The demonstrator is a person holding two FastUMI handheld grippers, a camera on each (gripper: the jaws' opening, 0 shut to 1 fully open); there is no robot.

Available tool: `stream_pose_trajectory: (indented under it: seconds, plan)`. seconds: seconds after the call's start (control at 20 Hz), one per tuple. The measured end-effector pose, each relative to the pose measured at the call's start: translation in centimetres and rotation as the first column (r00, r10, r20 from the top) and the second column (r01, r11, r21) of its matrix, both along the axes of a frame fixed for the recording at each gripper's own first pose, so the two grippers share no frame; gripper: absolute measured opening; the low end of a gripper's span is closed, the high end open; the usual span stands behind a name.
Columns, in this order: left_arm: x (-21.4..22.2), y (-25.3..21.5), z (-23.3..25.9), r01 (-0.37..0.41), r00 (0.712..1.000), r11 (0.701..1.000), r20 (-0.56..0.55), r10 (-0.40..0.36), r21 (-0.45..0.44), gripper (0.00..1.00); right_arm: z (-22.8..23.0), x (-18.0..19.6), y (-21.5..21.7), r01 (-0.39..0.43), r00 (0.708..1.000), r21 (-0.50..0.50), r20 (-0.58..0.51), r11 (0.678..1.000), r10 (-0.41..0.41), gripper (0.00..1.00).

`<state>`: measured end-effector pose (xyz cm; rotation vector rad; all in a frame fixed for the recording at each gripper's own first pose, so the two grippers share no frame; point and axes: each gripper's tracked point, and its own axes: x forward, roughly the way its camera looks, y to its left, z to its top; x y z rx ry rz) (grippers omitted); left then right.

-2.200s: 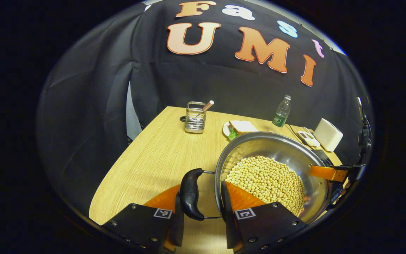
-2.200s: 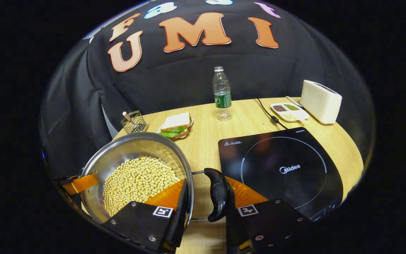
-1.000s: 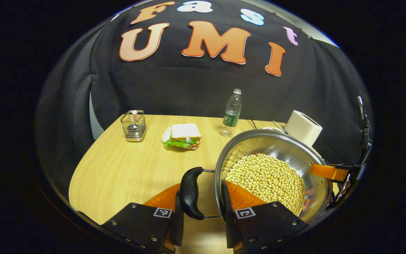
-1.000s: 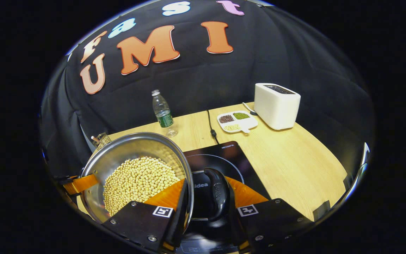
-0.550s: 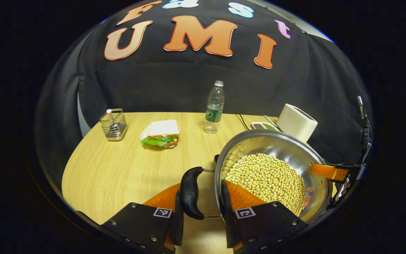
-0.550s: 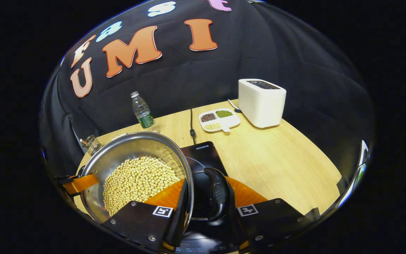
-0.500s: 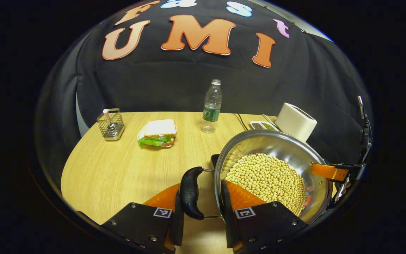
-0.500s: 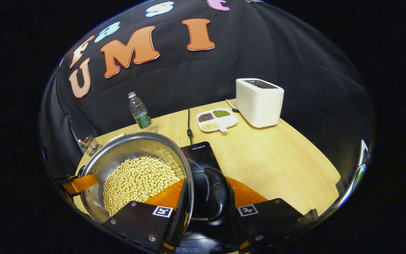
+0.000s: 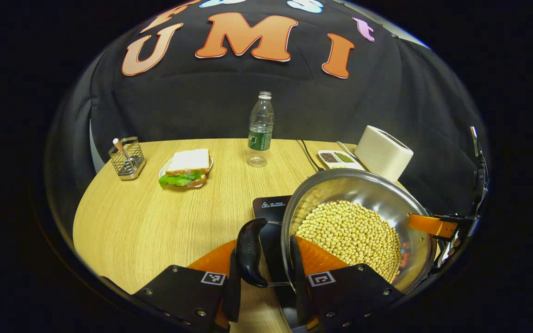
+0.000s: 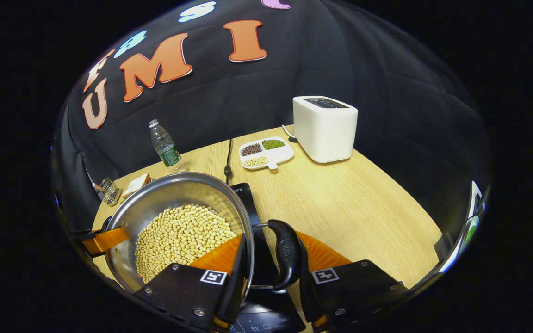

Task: First push the handle of the pot to place it horizontally, then grasp the pot with both hands and set it on the induction cooktop.

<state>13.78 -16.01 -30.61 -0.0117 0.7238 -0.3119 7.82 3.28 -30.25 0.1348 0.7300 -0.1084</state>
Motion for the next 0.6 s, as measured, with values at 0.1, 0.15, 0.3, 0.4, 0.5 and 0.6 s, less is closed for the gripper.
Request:
stream_pose_trajectory:
  seconds: [0.1,0.15,0.3,0.4,0.5,0.6]
  plan:
    - [0.1,-0.1,0.1,-0.001,1.000,1.000,0.004,0.001,0.003,0.50,-0.2,0.0,0.0,-0.001,1.000,0.006,-0.002,1.000,0.001,0.52]
    - [0.1,-0.1,0.2,0.000,1.000,1.000,0.006,0.000,0.004,0.50,-0.3,0.1,-0.1,-0.001,1.000,0.008,-0.001,1.000,0.001,0.52]
    - [0.1,0.1,0.1,-0.011,1.000,1.000,0.007,0.011,-0.020,0.49,-0.4,0.0,0.1,-0.010,1.000,0.017,0.001,1.000,0.010,0.52]
    - [0.1,0.2,0.1,-0.012,1.000,0.999,0.007,0.012,-0.030,0.50,-0.3,-0.2,0.0,-0.027,1.000,-0.010,0.010,1.000,0.027,0.56]
    - [0.0,0.2,0.4,-0.002,1.000,0.999,0.026,0.003,-0.034,0.55,-0.1,-0.3,0.1,-0.040,0.999,-0.044,0.026,0.998,0.041,0.58]
    - [-0.1,0.5,1.2,-0.011,0.999,0.999,0.051,0.013,-0.032,0.56,0.5,-0.3,0.2,-0.048,0.997,-0.059,0.055,0.997,0.051,0.63]
